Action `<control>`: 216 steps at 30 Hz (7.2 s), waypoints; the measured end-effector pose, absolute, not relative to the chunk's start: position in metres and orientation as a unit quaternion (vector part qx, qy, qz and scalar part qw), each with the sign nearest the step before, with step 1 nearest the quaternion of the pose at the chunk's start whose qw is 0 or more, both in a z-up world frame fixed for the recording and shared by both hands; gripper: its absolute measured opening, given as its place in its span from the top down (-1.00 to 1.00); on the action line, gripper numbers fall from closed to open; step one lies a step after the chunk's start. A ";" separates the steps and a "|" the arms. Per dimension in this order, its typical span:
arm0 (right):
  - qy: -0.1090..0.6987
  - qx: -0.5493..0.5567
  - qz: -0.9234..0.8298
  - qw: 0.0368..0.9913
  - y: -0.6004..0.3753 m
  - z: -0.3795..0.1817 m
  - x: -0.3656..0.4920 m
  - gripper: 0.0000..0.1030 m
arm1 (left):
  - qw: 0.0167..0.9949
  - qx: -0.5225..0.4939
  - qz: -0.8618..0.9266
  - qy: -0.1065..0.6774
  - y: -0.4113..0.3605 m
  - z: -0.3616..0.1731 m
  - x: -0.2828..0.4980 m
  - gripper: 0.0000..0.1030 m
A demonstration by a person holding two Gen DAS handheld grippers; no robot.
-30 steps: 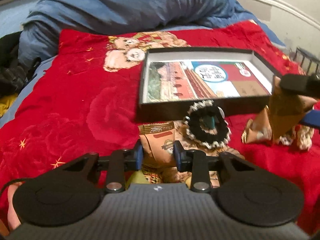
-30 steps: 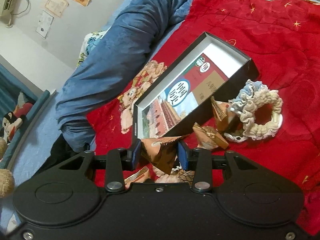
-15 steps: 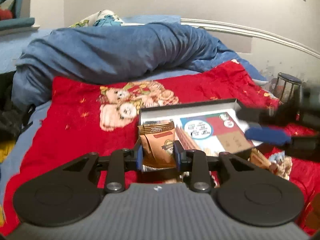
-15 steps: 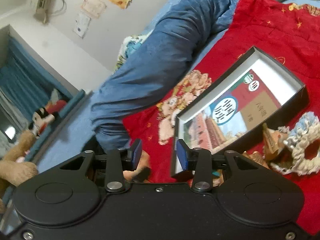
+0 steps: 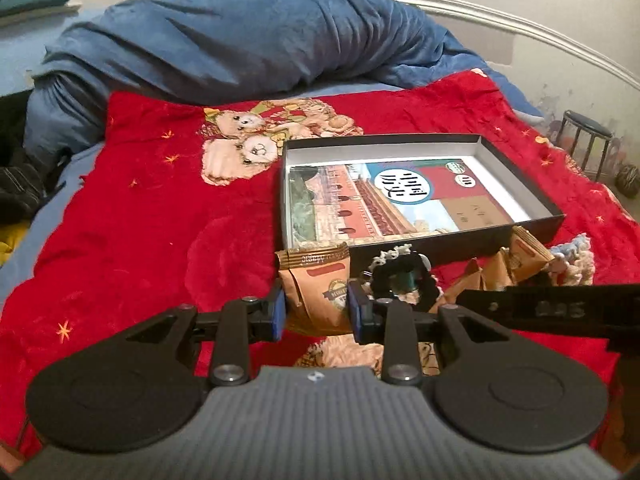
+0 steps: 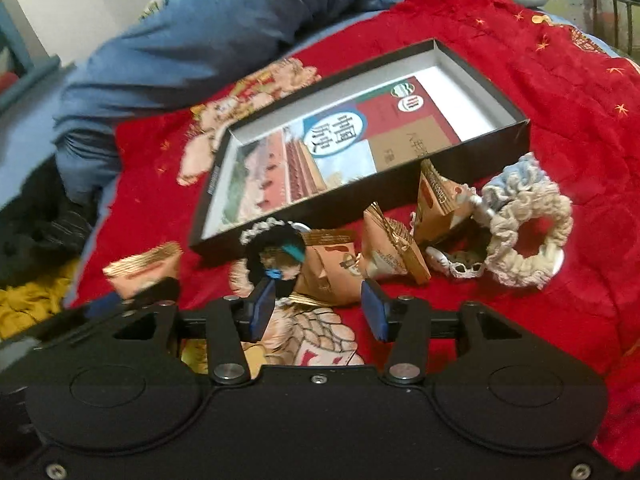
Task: Organize objects
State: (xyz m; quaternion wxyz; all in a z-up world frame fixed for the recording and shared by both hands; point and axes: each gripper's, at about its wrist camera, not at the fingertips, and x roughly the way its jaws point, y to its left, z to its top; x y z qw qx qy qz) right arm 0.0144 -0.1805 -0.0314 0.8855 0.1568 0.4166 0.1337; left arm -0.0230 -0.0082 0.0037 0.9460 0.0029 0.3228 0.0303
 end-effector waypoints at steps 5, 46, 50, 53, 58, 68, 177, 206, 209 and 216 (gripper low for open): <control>0.428 0.151 0.118 0.883 -0.172 -0.051 0.032 0.04 | 0.943 0.006 0.030 0.330 -0.008 0.000 -0.021 0.31; 0.327 0.239 0.265 0.875 -0.160 0.049 0.058 0.44 | 0.964 0.023 -0.005 0.266 0.034 0.067 0.035 0.31; 0.346 0.263 0.259 0.862 -0.165 0.036 0.090 0.44 | 0.965 0.009 -0.013 0.261 0.032 0.064 0.053 0.31; 0.346 0.310 0.235 0.854 -0.179 0.009 0.104 0.44 | 0.959 0.003 -0.029 0.283 0.027 0.049 0.063 0.31; 0.369 0.313 0.222 0.847 -0.185 -0.027 0.123 0.44 | 0.946 0.012 -0.041 0.322 0.012 0.018 0.078 0.31; 0.378 0.289 0.212 0.854 -0.178 -0.047 0.131 0.44 | 0.936 0.010 -0.026 0.350 0.007 -0.008 0.085 0.31; 0.267 0.196 0.145 0.932 -0.208 0.054 0.016 -0.36 | 0.956 0.012 -0.210 0.206 -0.043 0.033 0.023 -0.50; 0.394 0.142 0.038 0.907 -0.228 -0.040 0.067 -0.17 | 0.923 0.091 -0.191 0.321 -0.105 -0.058 0.044 0.00; 0.399 0.129 0.038 0.907 -0.226 -0.042 0.069 -0.17 | 0.918 0.078 -0.197 0.335 -0.098 -0.057 0.046 -0.01; 0.414 0.138 0.031 0.899 -0.234 -0.049 0.075 -0.18 | 0.912 0.028 -0.197 0.358 -0.087 -0.056 0.045 0.01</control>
